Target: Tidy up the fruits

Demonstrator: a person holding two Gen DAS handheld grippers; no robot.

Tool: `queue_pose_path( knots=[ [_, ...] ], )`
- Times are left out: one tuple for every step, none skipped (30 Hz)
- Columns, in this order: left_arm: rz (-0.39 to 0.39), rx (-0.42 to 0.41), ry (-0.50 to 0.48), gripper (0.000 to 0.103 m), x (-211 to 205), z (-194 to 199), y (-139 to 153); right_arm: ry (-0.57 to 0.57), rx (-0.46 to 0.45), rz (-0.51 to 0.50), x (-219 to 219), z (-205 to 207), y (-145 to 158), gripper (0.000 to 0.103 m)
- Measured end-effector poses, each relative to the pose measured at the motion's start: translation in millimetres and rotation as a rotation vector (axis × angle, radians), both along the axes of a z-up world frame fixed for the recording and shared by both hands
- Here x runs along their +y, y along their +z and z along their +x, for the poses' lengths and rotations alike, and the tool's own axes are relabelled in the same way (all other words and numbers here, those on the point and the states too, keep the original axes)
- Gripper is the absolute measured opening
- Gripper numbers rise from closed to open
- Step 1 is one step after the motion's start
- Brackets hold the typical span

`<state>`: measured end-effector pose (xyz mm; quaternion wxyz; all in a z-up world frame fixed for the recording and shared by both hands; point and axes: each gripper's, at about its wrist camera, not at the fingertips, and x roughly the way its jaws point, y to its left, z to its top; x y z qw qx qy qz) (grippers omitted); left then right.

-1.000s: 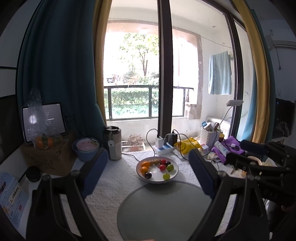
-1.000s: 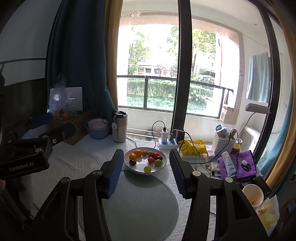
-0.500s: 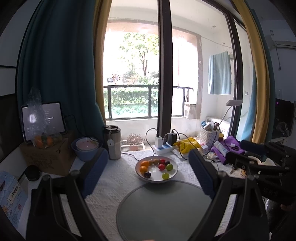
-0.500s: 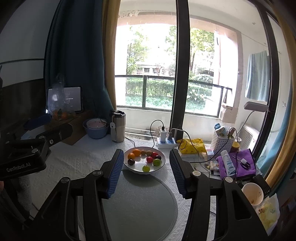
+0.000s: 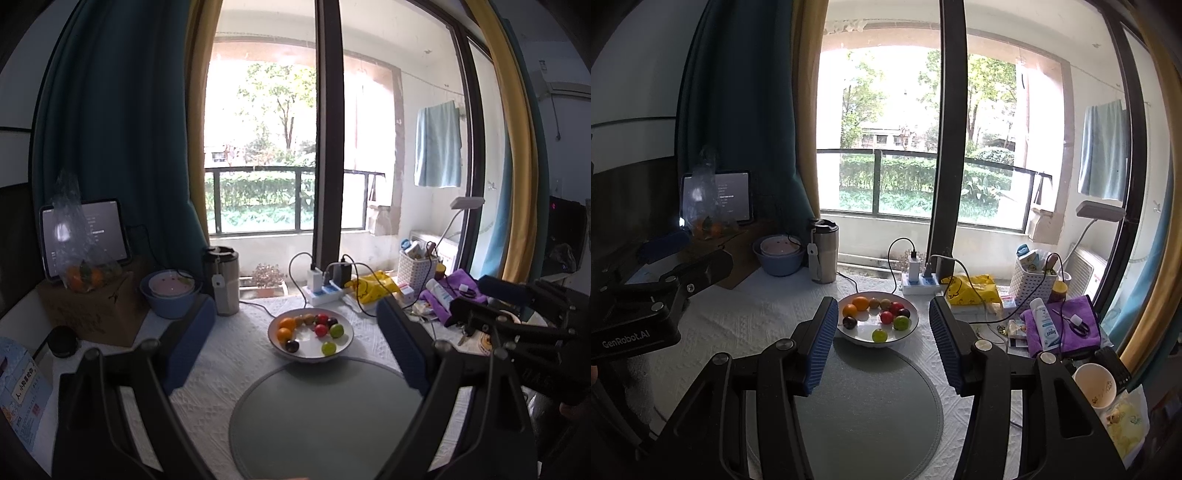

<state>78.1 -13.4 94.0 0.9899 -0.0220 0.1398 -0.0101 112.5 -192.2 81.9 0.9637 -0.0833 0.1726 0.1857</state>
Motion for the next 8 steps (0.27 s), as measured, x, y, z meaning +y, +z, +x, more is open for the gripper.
queue_pose_path(
  knots=[
    [0.0,0.001,-0.002,0.09,-0.3,0.4,-0.3,-0.001,-0.001,0.002,-0.7,0.3,-0.1,0.054],
    [0.001,0.002,-0.004,0.09,-1.1,0.6,-0.6,-0.002,-0.001,0.004,-1.1,0.4,-0.4,0.054],
    [0.002,0.004,-0.007,0.09,-2.2,1.9,-1.4,-0.002,0.0,0.005,-1.3,0.7,-1.3,0.054],
    [0.003,0.006,-0.01,0.09,-3.1,2.7,-2.3,-0.002,0.003,0.006,-1.4,2.1,-2.4,0.054],
    [0.005,0.007,-0.012,0.09,-3.8,3.7,-3.7,-0.001,0.004,0.006,-1.7,4.1,-4.3,0.054],
    [0.009,0.01,-0.012,0.09,-5.4,4.8,-5.1,0.0,0.006,0.007,-2.2,6.6,-6.5,0.054],
    [0.015,0.017,-0.013,0.09,-7.0,6.9,-7.4,-0.002,0.017,0.009,-3.1,12.3,-10.8,0.054],
    [0.019,0.023,-0.016,0.09,-8.4,9.4,-9.9,-0.004,0.032,0.011,-4.2,18.2,-14.9,0.054]
  ],
)
